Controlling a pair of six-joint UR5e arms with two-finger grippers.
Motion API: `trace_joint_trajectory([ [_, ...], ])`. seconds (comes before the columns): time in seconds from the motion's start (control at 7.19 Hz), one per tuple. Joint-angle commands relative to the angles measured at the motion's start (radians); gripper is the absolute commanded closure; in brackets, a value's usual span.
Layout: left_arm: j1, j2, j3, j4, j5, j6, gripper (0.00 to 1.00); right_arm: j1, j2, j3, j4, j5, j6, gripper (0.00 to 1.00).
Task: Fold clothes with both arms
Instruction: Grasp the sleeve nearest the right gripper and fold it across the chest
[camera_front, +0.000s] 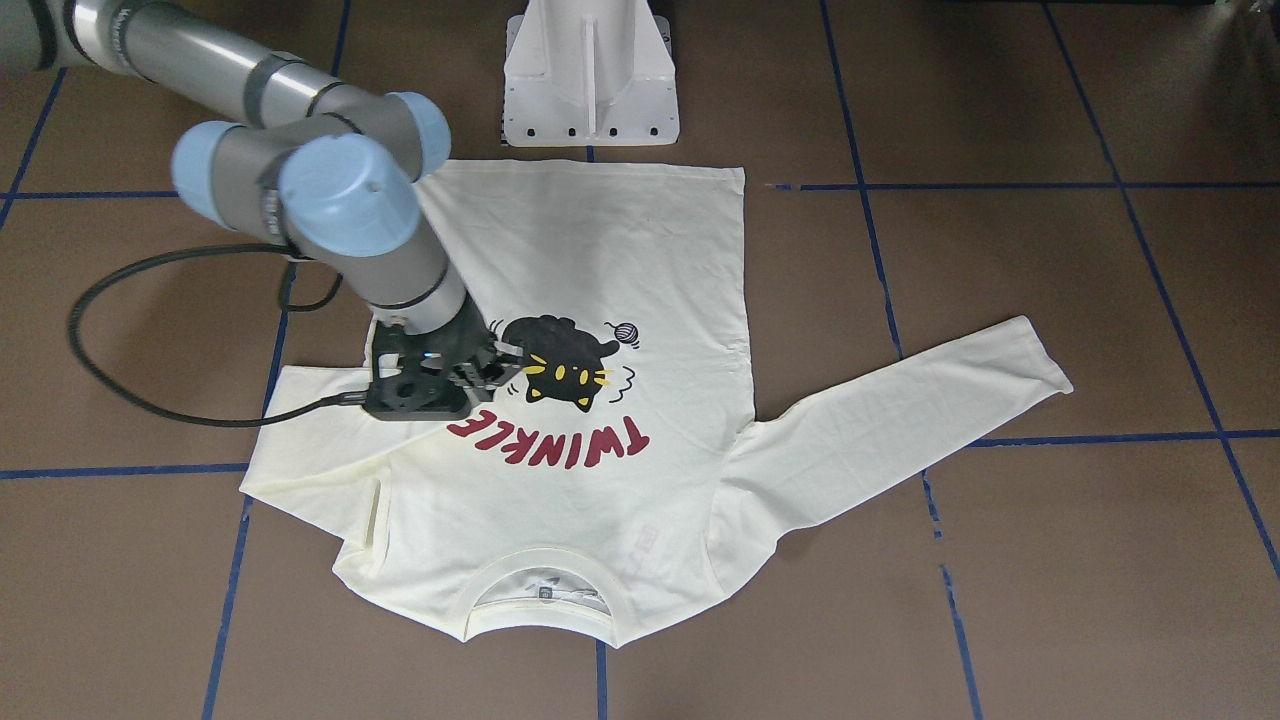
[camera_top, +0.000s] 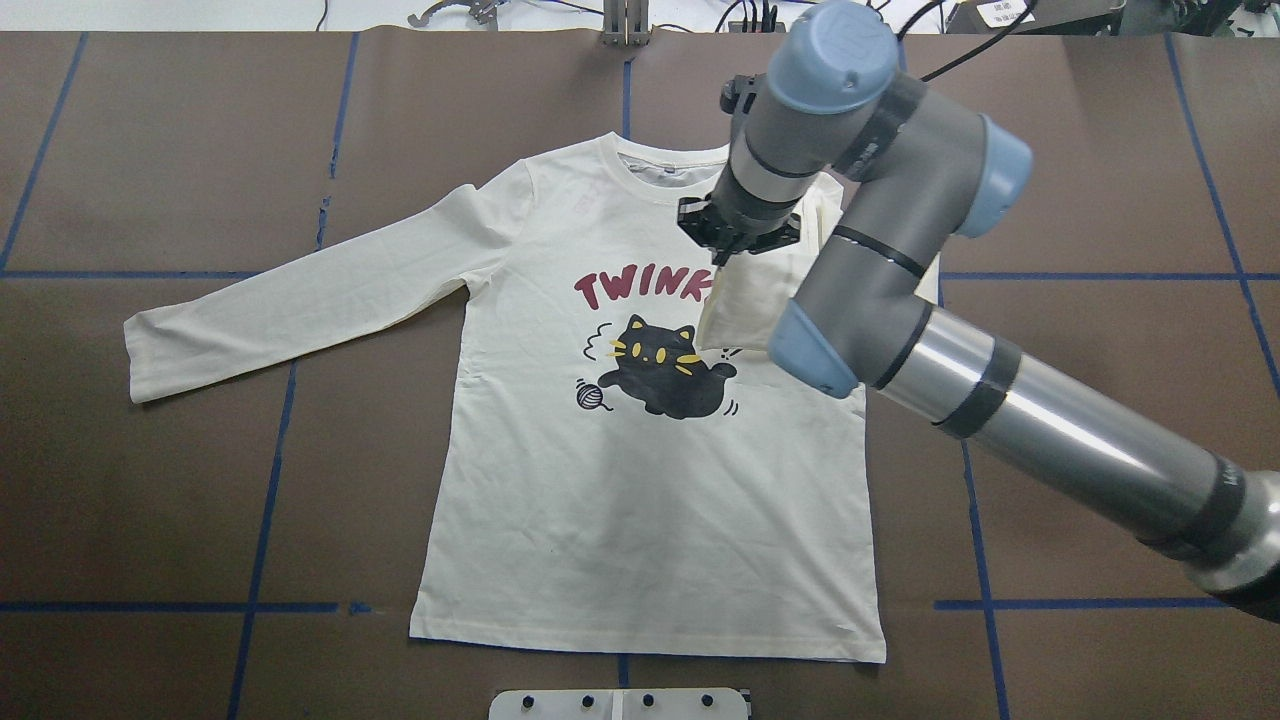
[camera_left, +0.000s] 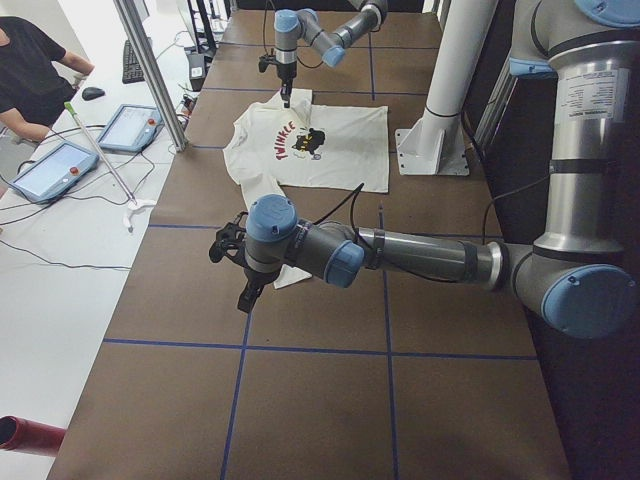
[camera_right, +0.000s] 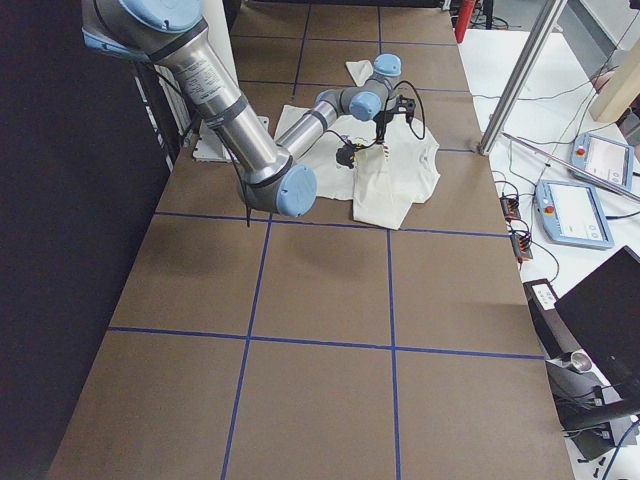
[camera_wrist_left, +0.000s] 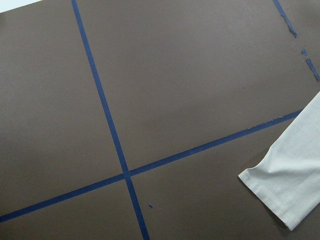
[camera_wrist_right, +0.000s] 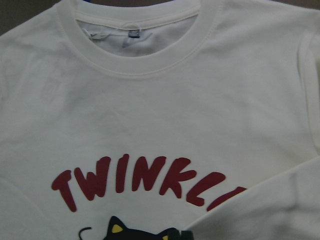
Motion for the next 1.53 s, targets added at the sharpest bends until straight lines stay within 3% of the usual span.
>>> trace_joint_trajectory([
  [0.0, 0.000, 0.000, 0.000, 0.000, 0.000, 0.000, 0.00, -0.115, 0.206, -0.210, 0.079, -0.130, 0.141, 1.00],
  [0.28, 0.000, 0.000, 0.003, 0.000, 0.000, 0.002, 0.00, -0.159, 0.269, -0.255, 0.122, -0.193, 0.157, 1.00],
  [0.56, -0.002, 0.000, 0.002, 0.000, 0.000, 0.002, 0.00, -0.194, 0.392, -0.406, 0.156, -0.270, 0.153, 1.00],
  [0.97, 0.000, 0.000, 0.002, 0.000, 0.000, 0.002, 0.00, -0.228, 0.462, -0.543, 0.257, -0.362, 0.148, 1.00],
  [1.11, 0.003, -0.003, 0.020, -0.005, -0.005, 0.002, 0.00, -0.229, 0.489, -0.583, 0.263, -0.387, 0.148, 0.67],
  [1.25, 0.029, -0.006, 0.025, -0.018, -0.046, -0.052, 0.00, -0.231, 0.495, -0.587, 0.265, -0.392, 0.148, 0.01],
  [1.39, 0.131, -0.015, 0.060, -0.094, -0.042, -0.119, 0.00, -0.225, 0.503, -0.579, 0.264, -0.386, 0.151, 0.00],
])
